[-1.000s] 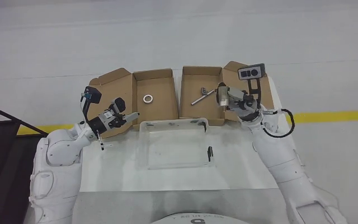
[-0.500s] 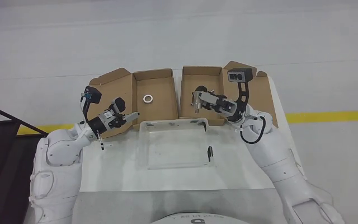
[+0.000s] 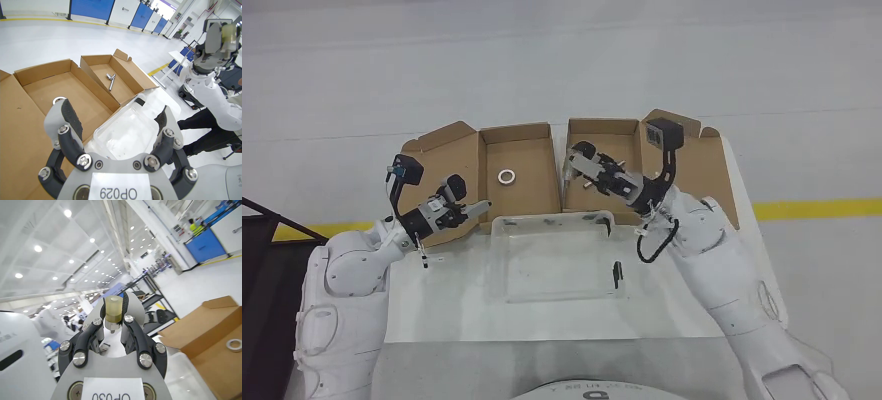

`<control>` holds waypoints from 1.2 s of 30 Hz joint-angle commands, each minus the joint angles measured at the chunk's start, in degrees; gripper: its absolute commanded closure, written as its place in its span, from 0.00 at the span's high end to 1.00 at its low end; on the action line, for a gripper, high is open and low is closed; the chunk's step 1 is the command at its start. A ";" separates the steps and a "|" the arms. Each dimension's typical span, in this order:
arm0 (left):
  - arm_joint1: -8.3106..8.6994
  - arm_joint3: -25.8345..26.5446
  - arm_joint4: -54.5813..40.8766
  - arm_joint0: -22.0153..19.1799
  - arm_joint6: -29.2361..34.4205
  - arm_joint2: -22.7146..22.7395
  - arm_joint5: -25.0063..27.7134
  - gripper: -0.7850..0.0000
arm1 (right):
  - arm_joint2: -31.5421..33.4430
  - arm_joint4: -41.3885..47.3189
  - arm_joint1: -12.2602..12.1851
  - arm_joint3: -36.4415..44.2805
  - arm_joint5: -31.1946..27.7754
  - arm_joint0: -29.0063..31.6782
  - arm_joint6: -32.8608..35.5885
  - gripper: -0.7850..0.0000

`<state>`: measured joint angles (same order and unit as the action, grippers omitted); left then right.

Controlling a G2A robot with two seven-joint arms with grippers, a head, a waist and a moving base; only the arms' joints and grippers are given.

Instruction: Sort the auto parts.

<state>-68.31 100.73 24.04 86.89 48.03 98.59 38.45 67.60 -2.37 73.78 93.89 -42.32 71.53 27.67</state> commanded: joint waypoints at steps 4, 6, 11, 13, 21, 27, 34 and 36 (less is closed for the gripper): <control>0.00 0.00 0.00 0.00 0.00 0.00 0.00 1.00 | -3.13 -26.43 1.16 3.17 4.05 1.91 -16.59 0.00; 0.00 0.00 0.00 0.00 0.00 0.00 0.00 1.00 | -4.19 -30.86 1.42 3.35 5.05 2.27 -19.65 0.00; 0.00 0.00 0.00 0.00 0.00 0.00 0.00 1.00 | -6.01 -38.34 1.76 3.42 6.65 2.36 -23.62 0.00; 0.00 0.00 0.00 0.00 0.00 0.00 0.00 1.00 | -6.42 -40.17 1.81 3.47 7.00 2.38 -24.52 0.00; 0.00 0.00 0.00 0.00 0.00 0.00 0.00 1.00 | -6.33 -26.04 2.02 0.12 4.15 0.99 -24.06 0.00; 0.00 0.00 0.00 0.00 0.00 0.00 0.00 1.00 | -5.20 -12.75 2.52 -9.55 11.73 -6.66 -17.64 0.00; 0.00 0.00 0.00 0.00 0.00 0.00 0.00 1.00 | -8.77 -9.99 4.02 -21.51 22.43 -14.15 -12.63 0.00; 0.00 0.00 0.00 0.00 0.00 0.00 0.00 1.00 | -10.51 -10.01 4.58 -24.67 24.39 -15.91 -10.97 0.00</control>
<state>-68.31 100.73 24.04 86.89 48.03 98.59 38.45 58.04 -12.47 78.10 71.05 -18.97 56.40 15.62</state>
